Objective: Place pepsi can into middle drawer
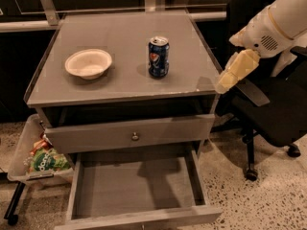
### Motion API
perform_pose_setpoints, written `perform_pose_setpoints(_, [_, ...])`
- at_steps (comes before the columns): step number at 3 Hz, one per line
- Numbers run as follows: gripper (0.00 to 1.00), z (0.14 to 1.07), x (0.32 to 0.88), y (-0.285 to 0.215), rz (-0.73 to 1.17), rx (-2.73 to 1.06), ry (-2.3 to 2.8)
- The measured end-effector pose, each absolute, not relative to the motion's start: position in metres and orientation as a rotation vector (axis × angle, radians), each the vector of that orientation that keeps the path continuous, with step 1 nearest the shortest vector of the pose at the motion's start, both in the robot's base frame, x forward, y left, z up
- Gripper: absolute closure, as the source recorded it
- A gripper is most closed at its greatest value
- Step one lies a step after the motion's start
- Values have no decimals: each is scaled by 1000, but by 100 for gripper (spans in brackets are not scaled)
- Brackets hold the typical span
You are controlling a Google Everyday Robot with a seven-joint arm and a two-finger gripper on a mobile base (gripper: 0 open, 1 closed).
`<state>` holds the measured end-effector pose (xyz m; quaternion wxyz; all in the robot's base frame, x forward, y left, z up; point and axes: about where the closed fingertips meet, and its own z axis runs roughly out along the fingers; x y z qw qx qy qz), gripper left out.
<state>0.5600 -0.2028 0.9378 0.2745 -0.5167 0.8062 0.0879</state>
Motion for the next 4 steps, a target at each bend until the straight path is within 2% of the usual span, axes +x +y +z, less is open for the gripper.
perform_pose_setpoints(2, [0, 933, 562, -202, 248, -1391, 2170])
perform_pose_setpoints(4, [0, 904, 646, -161, 406, -1284, 2055])
